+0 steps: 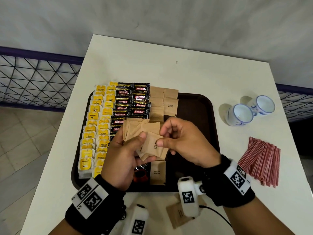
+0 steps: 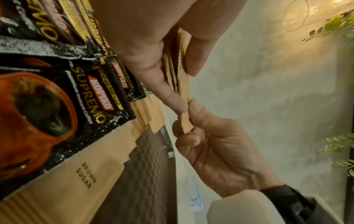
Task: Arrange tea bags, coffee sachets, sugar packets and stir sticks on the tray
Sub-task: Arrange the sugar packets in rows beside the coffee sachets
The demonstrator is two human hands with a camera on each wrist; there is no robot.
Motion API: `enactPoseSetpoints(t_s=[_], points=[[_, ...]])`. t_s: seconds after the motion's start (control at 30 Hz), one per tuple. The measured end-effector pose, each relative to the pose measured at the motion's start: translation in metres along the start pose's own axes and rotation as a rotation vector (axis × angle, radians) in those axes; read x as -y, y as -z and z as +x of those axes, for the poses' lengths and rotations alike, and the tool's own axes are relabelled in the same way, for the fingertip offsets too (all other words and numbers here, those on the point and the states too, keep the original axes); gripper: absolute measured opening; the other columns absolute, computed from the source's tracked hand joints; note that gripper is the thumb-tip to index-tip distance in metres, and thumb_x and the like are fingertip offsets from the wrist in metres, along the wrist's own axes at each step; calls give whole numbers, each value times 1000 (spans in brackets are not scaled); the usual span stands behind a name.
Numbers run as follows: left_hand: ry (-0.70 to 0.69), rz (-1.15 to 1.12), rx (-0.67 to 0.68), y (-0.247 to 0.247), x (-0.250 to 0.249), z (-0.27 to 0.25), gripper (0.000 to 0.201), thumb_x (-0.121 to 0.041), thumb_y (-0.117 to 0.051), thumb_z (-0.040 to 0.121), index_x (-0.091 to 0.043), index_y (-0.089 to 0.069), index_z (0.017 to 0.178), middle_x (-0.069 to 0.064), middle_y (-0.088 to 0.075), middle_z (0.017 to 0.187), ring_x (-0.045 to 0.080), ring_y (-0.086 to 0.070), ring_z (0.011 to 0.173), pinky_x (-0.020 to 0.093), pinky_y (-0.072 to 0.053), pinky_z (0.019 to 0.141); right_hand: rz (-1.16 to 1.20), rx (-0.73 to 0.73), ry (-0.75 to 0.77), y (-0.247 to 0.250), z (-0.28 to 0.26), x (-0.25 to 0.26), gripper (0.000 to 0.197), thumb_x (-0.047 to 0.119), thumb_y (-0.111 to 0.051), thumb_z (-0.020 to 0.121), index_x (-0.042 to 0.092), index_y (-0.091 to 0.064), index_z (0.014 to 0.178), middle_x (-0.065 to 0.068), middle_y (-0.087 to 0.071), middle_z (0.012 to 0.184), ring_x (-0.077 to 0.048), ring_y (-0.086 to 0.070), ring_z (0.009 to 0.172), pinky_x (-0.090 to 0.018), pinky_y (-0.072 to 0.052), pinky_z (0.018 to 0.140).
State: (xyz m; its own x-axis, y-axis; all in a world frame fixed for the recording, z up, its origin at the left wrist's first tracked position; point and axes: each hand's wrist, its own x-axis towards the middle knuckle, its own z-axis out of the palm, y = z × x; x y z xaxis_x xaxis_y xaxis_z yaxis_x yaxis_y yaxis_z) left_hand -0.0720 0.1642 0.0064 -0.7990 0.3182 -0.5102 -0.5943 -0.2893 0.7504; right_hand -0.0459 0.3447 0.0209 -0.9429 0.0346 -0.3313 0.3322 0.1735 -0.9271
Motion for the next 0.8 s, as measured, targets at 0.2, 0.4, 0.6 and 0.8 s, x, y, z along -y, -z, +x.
enactPoseSetpoints(t_s=[0.2,0.4,0.6,0.8], points=[[-22,-12,-14,6,-8,1,36,-17,-68,77,-23,-65,112,7,-77,102,29,-77,82,41,-62,56,192,-131,-136,28,1,-1,14,-5,-69,86,9,-67,84,-8,-65,82,-18,-65,70,-26,-56,53],[-3,-23,-23,11,-4,-4,48,-14,-67,78,-22,-61,125,5,-77,106,29,-77,84,41,-62,55,104,-438,-303,60,37,-20,16,1,-73,85,15,-66,78,-7,-74,77,-16,-64,59,-24,-44,51],[20,-13,-11,13,0,-8,41,-16,-66,76,-24,-64,117,6,-78,102,29,-77,82,41,-63,57,130,-422,-408,59,63,-20,16,-5,-70,85,8,-63,81,-10,-72,74,-20,-70,57,-23,-49,47],[29,-3,-20,16,2,-8,41,-16,-67,76,-25,-65,116,5,-78,102,29,-77,82,43,-63,58,-38,-425,-426,56,76,-12,17,-7,-63,82,9,-62,75,-6,-73,70,-16,-64,48,-19,-40,41]])
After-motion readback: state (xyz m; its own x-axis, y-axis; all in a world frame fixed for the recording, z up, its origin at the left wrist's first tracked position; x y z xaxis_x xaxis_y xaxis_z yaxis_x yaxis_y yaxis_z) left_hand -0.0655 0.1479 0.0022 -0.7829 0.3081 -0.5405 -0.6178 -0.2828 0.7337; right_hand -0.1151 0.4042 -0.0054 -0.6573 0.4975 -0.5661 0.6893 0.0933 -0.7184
